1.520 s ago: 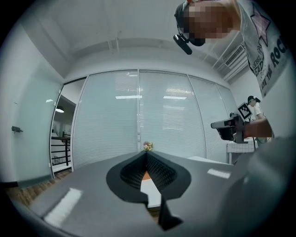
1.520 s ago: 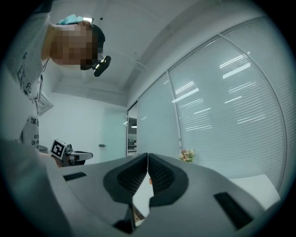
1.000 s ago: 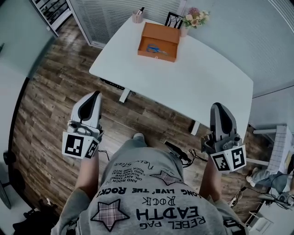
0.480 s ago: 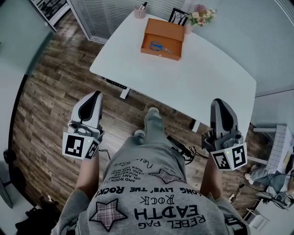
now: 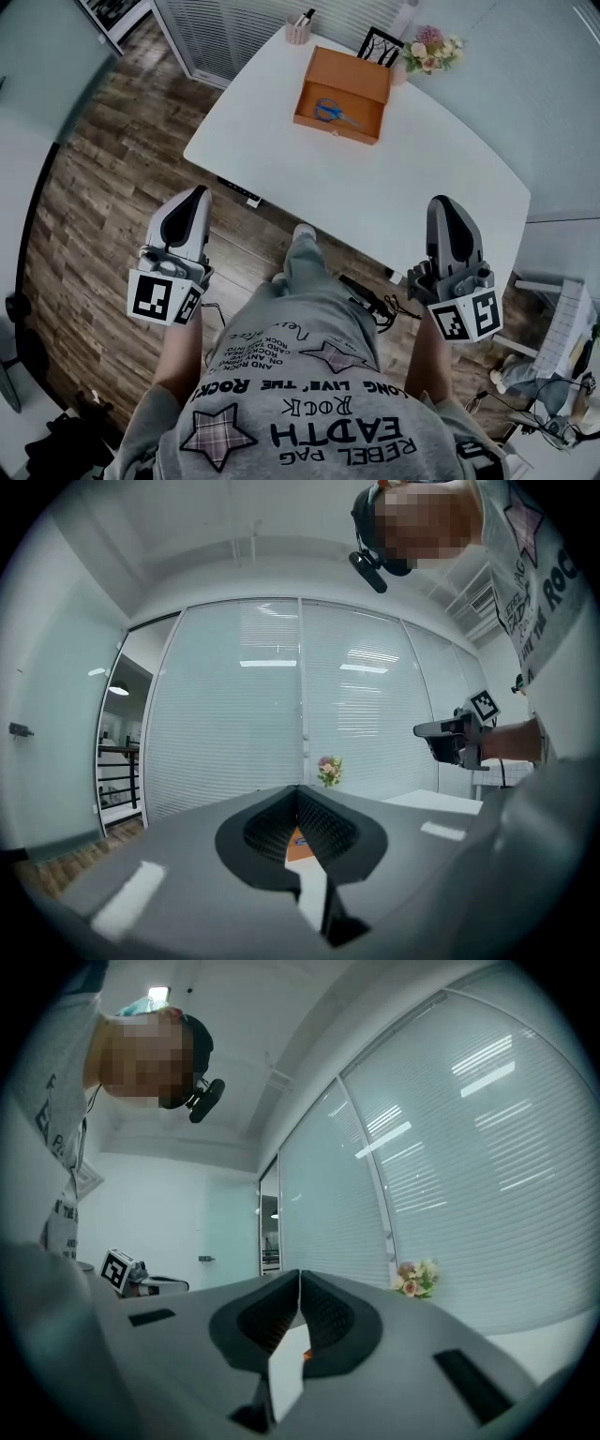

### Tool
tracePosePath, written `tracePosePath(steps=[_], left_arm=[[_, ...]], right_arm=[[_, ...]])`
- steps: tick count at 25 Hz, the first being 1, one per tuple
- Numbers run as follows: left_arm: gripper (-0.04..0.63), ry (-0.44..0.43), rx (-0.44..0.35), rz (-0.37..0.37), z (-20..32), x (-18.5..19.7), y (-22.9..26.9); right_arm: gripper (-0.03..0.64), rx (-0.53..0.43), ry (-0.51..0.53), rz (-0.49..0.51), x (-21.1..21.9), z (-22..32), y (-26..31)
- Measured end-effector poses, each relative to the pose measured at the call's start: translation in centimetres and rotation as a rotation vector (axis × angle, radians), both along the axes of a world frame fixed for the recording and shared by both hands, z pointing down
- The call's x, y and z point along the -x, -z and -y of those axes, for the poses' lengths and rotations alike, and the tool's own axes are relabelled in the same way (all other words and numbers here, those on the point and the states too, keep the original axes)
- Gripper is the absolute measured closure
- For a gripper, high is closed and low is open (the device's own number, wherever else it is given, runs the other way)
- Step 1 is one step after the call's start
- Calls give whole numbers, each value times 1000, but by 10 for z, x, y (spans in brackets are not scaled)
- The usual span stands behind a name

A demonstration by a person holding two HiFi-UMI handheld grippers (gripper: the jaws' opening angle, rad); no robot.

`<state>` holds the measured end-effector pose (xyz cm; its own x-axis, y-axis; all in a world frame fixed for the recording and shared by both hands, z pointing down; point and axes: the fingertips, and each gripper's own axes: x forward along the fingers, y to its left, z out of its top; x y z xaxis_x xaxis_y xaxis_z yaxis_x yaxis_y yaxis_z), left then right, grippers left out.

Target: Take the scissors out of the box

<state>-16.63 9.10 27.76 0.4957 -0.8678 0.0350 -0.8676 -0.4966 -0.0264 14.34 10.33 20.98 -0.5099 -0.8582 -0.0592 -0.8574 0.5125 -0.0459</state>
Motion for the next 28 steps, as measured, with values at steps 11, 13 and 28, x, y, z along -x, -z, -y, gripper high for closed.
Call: tracePosePath(steps=[11, 13, 28], left_arm=[[586, -12, -16, 5, 94, -39, 13], [586, -11, -12, 10, 108, -43, 12], [586, -13, 11, 13, 158, -62, 11]], right_arm=[[601, -6, 31, 23, -26, 97, 7], [601, -1, 37, 28, -30, 113, 5], [601, 54, 68, 53, -42, 163, -8]])
